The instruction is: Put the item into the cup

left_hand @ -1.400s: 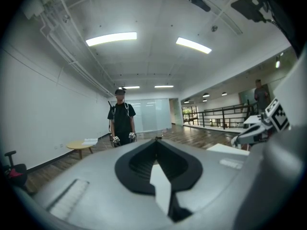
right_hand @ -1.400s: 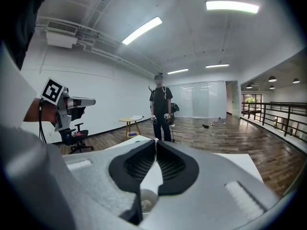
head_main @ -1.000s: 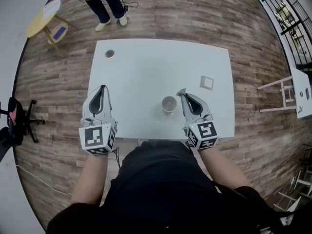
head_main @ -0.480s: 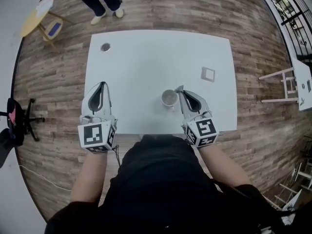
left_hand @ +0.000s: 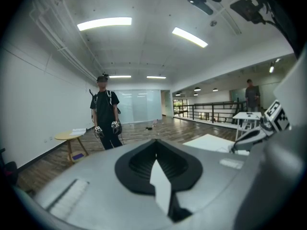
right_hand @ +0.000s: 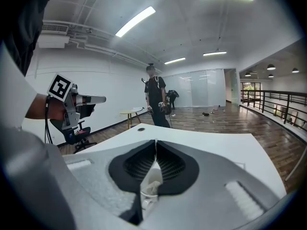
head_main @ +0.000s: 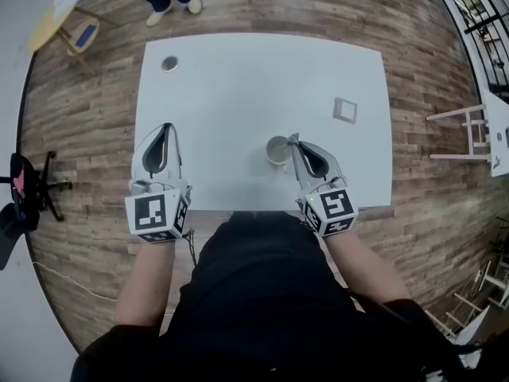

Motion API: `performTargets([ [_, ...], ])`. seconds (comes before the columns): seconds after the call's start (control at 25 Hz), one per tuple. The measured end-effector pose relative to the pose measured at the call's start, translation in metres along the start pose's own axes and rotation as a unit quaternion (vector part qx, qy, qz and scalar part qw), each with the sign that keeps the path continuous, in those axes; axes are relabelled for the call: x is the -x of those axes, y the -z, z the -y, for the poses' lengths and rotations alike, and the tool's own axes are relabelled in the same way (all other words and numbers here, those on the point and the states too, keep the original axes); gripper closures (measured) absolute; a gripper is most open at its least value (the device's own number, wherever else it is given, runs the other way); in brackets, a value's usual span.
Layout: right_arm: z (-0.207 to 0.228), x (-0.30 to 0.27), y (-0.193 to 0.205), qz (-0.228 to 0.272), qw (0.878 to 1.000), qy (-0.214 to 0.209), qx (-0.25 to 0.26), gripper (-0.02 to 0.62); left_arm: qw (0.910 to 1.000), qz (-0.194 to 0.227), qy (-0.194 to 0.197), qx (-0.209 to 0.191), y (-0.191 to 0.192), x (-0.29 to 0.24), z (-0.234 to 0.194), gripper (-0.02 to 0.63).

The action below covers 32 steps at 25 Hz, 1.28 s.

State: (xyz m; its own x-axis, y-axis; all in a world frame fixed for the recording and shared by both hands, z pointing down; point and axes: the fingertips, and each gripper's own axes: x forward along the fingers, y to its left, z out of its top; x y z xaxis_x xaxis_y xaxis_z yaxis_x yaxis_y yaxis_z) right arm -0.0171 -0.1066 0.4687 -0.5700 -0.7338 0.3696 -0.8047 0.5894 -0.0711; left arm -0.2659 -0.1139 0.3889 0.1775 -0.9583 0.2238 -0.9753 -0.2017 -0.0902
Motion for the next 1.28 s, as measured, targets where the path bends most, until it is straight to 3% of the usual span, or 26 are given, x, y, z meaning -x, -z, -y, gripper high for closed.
performTargets([
  [1.28, -0.013, -0.019, 0.041, -0.049, 0.998, -0.03, -0.016, 0.581, 0.9982, -0.048, -0.007, 0.035, 0.04, -0.001, 0.007, 0.598],
])
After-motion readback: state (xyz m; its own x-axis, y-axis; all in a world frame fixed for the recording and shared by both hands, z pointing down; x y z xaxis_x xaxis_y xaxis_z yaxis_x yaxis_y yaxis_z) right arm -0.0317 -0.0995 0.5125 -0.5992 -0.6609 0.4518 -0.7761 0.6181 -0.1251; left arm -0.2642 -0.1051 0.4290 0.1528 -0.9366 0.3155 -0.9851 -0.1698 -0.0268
